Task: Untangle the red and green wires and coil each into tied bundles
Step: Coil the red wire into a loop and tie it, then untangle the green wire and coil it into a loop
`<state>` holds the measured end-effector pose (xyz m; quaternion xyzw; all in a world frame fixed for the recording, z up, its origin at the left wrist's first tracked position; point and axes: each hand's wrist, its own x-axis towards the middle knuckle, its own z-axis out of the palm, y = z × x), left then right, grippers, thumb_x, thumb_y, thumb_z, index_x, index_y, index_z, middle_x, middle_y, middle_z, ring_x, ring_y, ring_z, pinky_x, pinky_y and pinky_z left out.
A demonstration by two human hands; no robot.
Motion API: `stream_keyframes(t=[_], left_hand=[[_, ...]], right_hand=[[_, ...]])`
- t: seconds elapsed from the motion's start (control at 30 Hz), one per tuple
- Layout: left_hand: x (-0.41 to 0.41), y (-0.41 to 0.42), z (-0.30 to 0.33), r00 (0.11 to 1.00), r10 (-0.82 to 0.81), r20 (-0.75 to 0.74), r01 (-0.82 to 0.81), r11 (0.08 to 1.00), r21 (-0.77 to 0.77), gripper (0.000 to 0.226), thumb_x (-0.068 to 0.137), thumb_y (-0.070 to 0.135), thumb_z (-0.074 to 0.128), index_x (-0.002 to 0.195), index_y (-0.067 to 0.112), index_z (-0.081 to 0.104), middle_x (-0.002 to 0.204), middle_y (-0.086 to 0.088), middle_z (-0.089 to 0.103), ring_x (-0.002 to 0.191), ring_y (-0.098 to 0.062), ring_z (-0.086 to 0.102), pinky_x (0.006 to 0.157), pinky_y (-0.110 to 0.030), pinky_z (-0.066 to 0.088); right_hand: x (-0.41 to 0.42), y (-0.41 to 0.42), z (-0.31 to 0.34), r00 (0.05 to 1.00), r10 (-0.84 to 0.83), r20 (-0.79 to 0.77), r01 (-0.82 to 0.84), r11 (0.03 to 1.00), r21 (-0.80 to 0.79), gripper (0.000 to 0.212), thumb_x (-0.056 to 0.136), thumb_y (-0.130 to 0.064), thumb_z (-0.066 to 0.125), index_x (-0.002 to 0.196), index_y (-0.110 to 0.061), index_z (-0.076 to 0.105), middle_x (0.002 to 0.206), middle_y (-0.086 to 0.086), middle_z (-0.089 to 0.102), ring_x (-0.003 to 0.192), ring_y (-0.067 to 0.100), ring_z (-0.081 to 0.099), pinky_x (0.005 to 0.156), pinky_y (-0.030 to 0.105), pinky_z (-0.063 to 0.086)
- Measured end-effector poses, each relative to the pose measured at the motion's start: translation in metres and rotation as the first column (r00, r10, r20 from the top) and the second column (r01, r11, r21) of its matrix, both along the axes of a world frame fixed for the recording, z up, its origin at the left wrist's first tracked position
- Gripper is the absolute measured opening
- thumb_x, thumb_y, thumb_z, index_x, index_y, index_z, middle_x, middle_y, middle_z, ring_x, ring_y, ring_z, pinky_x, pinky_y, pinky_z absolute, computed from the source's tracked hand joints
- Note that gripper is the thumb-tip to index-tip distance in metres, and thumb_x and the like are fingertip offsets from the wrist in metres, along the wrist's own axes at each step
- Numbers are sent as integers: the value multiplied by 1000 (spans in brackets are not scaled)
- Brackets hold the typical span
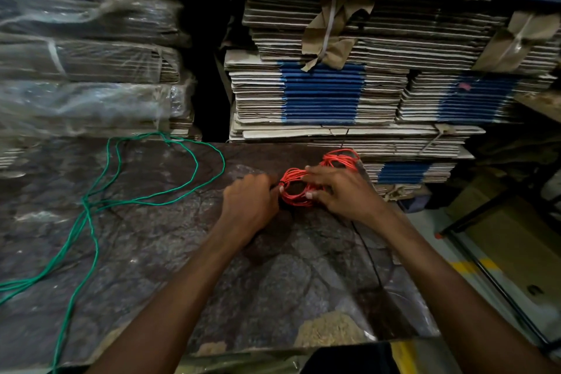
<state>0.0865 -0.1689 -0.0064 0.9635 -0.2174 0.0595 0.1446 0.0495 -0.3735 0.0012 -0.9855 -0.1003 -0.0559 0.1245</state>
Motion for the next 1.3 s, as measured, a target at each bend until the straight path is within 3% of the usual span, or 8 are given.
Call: stream_keyframes(t=[0.1,0.17,0.33,0.53,0.73,0.87,0.97,1.3], left_hand=[[-7,-1,-4,997,-71,-9,71,997,-43,29,96,43,45,119,31,58,109,-10,68,101,-36,63,74,-39,50],[-13,-2,-10,995,-98,3,98,994,-50,29,94,43,46,118,30,54,113,-7,67,101,-34,63,75,-39,49],[-4,-5,-25,995,-92,-42,90,995,-46,63,92,42,51,147,28,25,154,4,34,123,-30,54,95,-44,46],[41,-18,-27,985,-137,-103,137,991,-4,69,94,39,51,152,21,19,158,-1,27,146,-22,23,113,-49,28],[60,-21,-31,981,-139,-133,155,980,122,67,94,47,50,149,15,26,158,-5,26,148,-25,16,116,-57,14],[52,-6,-26,984,-164,-76,172,978,121,66,94,48,49,147,15,29,158,-5,25,148,-24,16,117,-52,14],[42,16,-16,985,-173,-29,175,979,106,66,95,47,48,148,14,27,159,-5,23,148,-22,15,118,-49,12],[-5,129,25,985,-103,140,91,992,91,66,95,46,50,149,13,29,158,-3,27,148,-20,15,118,-45,9]], right_hand=[[0,-1,-10,996,29,-89,-40,992,-120,36,96,-36,55,131,-27,60,146,-3,49,128,22,52,106,33,40],[1,4,-15,998,-19,-61,10,989,-147,35,96,-38,54,128,-28,61,141,-2,54,121,27,58,94,43,50],[12,19,-19,986,-165,10,163,968,-193,36,95,-45,52,126,-30,61,124,-1,63,108,31,63,82,40,54],[28,36,-12,947,-317,42,318,921,-223,32,98,-41,50,115,-20,67,110,13,68,103,36,64,80,38,51],[32,44,-17,930,-351,113,368,903,-222,30,99,-38,47,111,-18,65,110,9,67,98,33,66,74,36,51],[31,39,-19,946,-303,119,319,935,-155,37,98,-36,48,127,-14,55,136,7,54,124,28,52,92,38,48],[28,37,-16,960,-250,129,265,958,-113,51,98,-32,50,142,-7,43,153,10,38,142,25,33,113,32,31],[5,120,-9,973,-44,228,36,999,38,52,92,-29,61,138,-7,51,146,11,49,136,24,45,110,30,35]])
